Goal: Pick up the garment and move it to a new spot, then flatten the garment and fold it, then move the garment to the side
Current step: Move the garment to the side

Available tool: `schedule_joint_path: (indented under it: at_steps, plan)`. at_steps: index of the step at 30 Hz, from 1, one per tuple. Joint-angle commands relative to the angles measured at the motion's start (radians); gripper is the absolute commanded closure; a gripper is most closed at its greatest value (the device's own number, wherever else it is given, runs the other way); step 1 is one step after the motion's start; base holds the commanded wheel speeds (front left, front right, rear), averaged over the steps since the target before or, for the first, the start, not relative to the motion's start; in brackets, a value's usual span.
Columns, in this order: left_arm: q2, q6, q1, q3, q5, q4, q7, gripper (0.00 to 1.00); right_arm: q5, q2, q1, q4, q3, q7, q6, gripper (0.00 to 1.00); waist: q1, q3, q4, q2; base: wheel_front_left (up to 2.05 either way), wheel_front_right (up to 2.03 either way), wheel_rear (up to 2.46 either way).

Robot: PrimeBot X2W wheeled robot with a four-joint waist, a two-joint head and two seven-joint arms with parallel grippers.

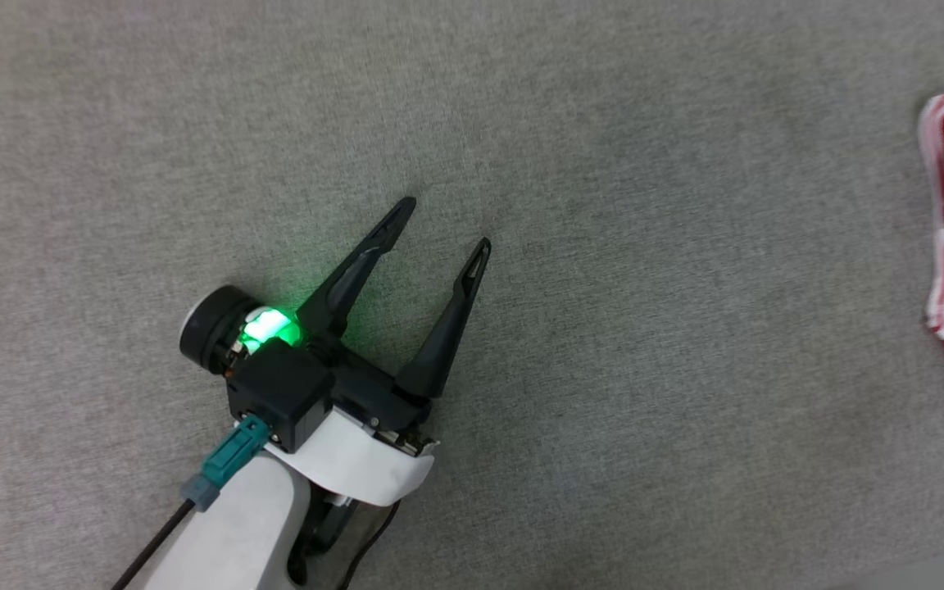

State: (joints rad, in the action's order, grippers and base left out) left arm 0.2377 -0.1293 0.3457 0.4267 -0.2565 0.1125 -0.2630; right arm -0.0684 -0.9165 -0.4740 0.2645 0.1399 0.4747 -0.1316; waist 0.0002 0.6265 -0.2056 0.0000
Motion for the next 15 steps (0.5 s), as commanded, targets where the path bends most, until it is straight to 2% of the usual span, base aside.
schedule_joint_path:
  at_steps: [1, 10, 11, 12, 15]
  plan:
    - [0.009, -0.001, 0.024, 0.001, -0.001, 0.009, -0.002, 0.00, 0.015, 0.003, -0.027, 0.027, -0.025, -0.025, 0.002, 1.00, -0.0002, 0.049, 0.001, 0.0000, 0.00, 0.00, 0.00]
    - [0.032, 0.001, 0.050, -0.010, -0.003, 0.013, 0.001, 0.00, 0.081, 0.034, -0.042, 0.156, -0.132, -0.123, 0.002, 1.00, -0.0002, 0.089, 0.030, 0.0000, 0.00, 0.00, 0.00]
    - [0.031, 0.001, 0.050, -0.012, -0.001, 0.014, 0.001, 0.00, 0.086, 0.040, -0.042, 0.158, -0.138, -0.133, 0.002, 0.91, -0.0002, 0.087, 0.032, 0.0000, 0.00, 0.00, 0.00]
    - [0.028, 0.001, 0.050, -0.013, -0.001, 0.014, 0.001, 0.00, 0.095, 0.044, -0.047, 0.159, -0.148, -0.140, 0.002, 0.03, -0.0002, 0.082, 0.034, 0.0000, 0.00, 0.00, 0.00]
    - [0.015, 0.001, 0.035, -0.015, -0.002, 0.015, 0.001, 0.00, 0.107, 0.064, -0.044, 0.164, -0.161, -0.140, 0.002, 0.00, -0.0002, 0.050, 0.040, 0.0000, 0.00, 0.00, 0.00]
